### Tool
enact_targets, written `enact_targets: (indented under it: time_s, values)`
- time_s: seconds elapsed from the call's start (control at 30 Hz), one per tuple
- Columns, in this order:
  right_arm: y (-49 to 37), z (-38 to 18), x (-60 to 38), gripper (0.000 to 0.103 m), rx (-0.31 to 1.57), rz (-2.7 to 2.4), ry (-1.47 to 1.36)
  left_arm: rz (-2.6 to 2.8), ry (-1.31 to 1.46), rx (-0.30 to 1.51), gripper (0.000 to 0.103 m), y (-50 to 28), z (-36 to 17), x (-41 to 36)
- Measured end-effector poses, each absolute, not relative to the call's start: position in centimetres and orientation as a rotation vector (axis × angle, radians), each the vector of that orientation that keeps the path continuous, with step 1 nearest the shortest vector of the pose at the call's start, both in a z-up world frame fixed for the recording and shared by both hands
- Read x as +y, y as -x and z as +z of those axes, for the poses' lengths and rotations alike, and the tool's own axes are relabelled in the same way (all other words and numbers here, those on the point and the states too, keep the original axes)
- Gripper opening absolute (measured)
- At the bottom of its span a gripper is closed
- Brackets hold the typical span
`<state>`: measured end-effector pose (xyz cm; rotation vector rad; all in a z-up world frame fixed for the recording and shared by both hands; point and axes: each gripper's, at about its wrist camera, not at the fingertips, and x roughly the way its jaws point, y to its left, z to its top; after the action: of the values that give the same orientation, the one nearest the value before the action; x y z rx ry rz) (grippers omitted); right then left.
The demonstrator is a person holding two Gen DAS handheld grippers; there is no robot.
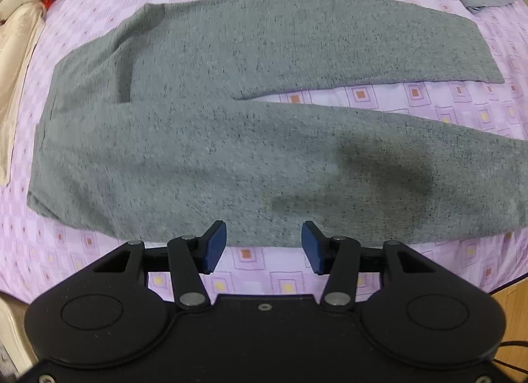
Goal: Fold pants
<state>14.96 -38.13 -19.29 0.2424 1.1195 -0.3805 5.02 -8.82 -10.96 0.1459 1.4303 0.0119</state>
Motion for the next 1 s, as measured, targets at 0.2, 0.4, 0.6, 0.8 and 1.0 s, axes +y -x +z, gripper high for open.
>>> enact_targets:
  time_s: [0.2, 0.4, 0.6, 0.8, 1.0]
  values:
    - [-15.5, -22.1, -39.6, 0.025, 1.186, -0.275, -0.259, 0.066, -0.159, 1.44, 0.056, -4.8, -10.9, -9.9]
    - [-15.6, -23.0, -40.2, 0.025, 1.193, -0.256, -0.274, 0.116, -0.141, 1.434, 0.056, -5.4, -10.5, -9.7]
    - [-15.7, -23.5, -41.1, 0.027, 1.174, -0.265, -0.309, 0.128, -0.15, 1.436, 0.056, -5.8, -10.7, -10.1]
    - [-16.7, -22.6, -39.8, 0.007, 1.215, -0.172, -0.179, 0.108, -0.171, 1.435, 0.056, -5.8, -11.0, -10.9]
    - [-19.4, -20.5, -41.1, 0.006, 1.125, -0.267, -0.107, 0.094, -0.168, 1.419, 0.056, -5.8, -11.9, -11.3]
